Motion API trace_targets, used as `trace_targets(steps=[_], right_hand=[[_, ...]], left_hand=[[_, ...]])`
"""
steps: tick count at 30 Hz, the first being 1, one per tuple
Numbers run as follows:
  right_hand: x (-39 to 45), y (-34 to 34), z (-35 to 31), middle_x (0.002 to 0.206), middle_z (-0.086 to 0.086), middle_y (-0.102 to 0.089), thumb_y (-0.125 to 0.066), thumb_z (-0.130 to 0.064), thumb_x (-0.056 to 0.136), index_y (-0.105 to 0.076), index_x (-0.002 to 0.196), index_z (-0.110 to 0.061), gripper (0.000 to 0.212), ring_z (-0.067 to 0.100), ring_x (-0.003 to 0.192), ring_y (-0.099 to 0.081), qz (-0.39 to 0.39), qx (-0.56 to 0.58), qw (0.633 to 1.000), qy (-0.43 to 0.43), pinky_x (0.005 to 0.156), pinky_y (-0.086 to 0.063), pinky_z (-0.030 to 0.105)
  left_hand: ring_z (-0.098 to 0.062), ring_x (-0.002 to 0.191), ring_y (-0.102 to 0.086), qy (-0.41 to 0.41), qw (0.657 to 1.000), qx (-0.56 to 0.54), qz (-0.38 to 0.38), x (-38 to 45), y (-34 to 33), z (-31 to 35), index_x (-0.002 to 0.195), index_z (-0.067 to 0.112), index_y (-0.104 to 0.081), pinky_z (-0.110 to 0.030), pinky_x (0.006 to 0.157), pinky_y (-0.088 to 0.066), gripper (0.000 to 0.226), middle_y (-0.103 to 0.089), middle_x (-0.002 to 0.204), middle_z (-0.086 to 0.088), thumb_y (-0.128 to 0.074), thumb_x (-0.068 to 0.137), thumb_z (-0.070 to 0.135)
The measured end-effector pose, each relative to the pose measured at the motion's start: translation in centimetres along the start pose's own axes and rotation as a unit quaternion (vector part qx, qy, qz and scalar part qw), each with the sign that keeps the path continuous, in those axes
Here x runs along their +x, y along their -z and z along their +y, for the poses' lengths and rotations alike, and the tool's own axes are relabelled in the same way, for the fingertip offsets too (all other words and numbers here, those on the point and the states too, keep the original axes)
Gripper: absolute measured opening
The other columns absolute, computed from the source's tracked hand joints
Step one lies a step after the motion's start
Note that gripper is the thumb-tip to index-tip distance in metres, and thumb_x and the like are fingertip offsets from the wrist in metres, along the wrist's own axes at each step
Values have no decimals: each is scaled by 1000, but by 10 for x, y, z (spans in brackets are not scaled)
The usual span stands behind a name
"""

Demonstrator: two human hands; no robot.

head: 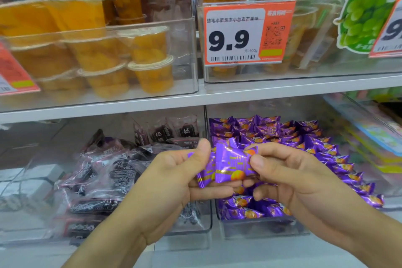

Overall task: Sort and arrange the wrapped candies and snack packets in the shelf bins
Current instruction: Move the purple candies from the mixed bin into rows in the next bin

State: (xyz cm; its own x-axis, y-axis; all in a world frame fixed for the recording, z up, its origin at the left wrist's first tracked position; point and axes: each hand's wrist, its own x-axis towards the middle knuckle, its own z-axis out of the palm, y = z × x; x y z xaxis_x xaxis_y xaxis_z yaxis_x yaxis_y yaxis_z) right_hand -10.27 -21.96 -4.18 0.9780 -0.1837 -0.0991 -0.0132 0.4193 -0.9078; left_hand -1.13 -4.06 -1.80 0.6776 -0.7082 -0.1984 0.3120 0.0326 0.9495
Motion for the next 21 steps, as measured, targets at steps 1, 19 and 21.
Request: trace_targets(steps=[1, 19, 21], right_hand=[[1, 1, 0, 80, 18, -69, -91, -28, 54, -76, 88, -9, 42, 25, 68, -67, 7, -9, 1000, -3, 53, -55, 28], [6, 13, 6, 110, 1, -72, -91, -50, 59, -69, 109, -29, 58, 19, 97, -70, -51, -221, 969, 98, 77, -58, 26], [4, 13, 5, 114, 4, -71, -87, -30, 70, -67, 116, -27, 50, 22, 107, -68, -98, -227, 965, 87, 83, -57, 29]], left_hand=[[-34, 90, -74, 5, 1000, -12, -2, 0, -1, 0, 99, -5, -74, -31, 69, -62, 53, -73, 97, -26, -48, 89, 41], [-27, 96, -73, -41, 981, 164, -93, 1, 9, -15, 123, 11, -66, -32, 81, -59, 36, -75, 106, -10, -50, 95, 27], [-16, 92, -71, -89, 943, 311, -74, -1, 10, -17, 125, 27, -65, -30, 82, -58, 38, -75, 105, 4, -47, 93, 35]])
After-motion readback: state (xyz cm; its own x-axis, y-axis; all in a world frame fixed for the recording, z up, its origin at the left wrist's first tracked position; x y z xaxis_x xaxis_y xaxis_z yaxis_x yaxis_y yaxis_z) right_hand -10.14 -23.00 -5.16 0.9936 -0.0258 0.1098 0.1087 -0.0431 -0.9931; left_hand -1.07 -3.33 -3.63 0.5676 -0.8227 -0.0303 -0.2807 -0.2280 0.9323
